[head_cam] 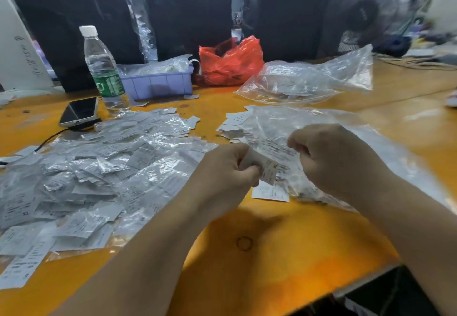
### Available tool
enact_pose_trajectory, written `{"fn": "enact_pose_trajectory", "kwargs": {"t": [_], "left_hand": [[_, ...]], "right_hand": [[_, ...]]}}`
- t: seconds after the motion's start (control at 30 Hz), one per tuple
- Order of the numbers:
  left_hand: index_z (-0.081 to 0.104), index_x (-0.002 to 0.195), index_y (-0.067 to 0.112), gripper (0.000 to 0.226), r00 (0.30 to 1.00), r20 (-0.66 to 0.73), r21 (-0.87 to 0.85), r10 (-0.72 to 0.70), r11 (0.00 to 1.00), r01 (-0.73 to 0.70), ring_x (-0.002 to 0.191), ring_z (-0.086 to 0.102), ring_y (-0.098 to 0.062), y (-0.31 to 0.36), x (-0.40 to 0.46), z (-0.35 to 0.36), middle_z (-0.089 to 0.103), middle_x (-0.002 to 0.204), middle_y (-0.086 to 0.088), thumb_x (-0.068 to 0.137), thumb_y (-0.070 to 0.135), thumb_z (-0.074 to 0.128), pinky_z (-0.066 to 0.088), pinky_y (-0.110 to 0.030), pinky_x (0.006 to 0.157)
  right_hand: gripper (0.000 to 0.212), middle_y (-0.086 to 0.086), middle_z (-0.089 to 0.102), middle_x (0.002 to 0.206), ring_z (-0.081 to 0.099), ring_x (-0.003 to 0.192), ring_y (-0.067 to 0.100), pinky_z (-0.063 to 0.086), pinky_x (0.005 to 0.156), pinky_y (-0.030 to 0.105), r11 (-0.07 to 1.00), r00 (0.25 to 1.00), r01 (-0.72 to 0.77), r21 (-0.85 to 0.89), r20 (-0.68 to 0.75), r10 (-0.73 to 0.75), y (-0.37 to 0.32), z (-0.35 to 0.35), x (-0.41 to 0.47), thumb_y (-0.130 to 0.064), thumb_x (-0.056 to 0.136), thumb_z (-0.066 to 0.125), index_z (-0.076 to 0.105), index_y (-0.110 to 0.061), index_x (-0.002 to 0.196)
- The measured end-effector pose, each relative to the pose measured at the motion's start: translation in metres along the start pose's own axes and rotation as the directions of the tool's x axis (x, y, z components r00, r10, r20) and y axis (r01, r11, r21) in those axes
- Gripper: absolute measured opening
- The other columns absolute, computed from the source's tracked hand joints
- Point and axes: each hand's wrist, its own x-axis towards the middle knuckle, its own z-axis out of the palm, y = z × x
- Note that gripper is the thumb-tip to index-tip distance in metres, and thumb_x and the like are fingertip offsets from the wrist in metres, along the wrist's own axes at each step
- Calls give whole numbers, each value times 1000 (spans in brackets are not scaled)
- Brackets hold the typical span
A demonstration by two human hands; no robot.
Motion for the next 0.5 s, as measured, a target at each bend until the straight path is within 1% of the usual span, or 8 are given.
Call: {"fn": "enact_pose_trajectory", "kwargs": {"t": [0.07,0.13,0.17,0.23,0.27,0.37,0.43,0.5], "left_hand": [[62,79,16,12,1000,23,13,8,1000,-8,65,59,-18,1,0,6,65,72,5,90,17,58,50,-41,61],[56,74,15,16,999,31,52,35,998,-37,73,60,-28,1,-2,10,65,74,0,89,18,57,48,-42,60],[55,74,15,16,998,27,73,50,996,-52,75,59,-29,1,-3,11,64,75,-1,89,18,57,46,-39,59],[57,76,14,14,997,12,108,71,992,-71,74,58,-26,1,-4,10,64,76,0,89,19,57,41,-26,55],[58,77,13,13,997,2,117,74,990,-73,73,57,-24,0,-5,9,64,76,0,90,18,57,39,-24,54],[58,81,8,13,997,-23,136,69,989,-65,74,55,-26,0,-5,6,64,78,-5,89,18,56,36,-29,56],[58,83,6,15,998,-26,141,61,988,-57,76,55,-28,-1,-5,5,64,80,-8,90,19,56,36,-32,58],[59,83,7,15,998,-24,145,57,988,-53,75,55,-27,-2,-5,4,64,81,-8,90,20,56,36,-32,58]], "right_hand": [[26,2,63,97,58,89,24,53,70,37,979,992,-53,-195,99,73,4,2,-8,-2,87,49,65,-13,103],[12,-4,45,87,43,89,20,44,66,33,962,968,-96,-255,201,150,3,5,-14,-10,87,49,50,-18,97],[10,-5,37,83,38,90,19,40,66,33,958,951,-114,-264,248,182,2,7,-16,-14,89,49,42,-21,92],[18,-6,32,77,35,90,19,36,66,32,950,920,-142,-280,316,231,-1,11,-17,-15,90,47,33,-23,84],[22,-7,32,76,34,88,19,36,65,32,946,915,-144,-291,324,239,-2,13,-17,-15,90,47,31,-24,79],[31,-3,37,80,37,84,20,35,61,31,930,932,-137,-341,273,237,-8,15,-17,-11,86,49,26,-23,69],[26,-2,36,82,40,81,20,36,59,31,930,945,-137,-340,236,225,-9,17,-15,-9,84,49,30,-21,72],[24,-3,34,79,42,77,21,38,58,31,937,944,-150,-317,236,231,-8,18,-14,-8,83,49,32,-21,72]]}}
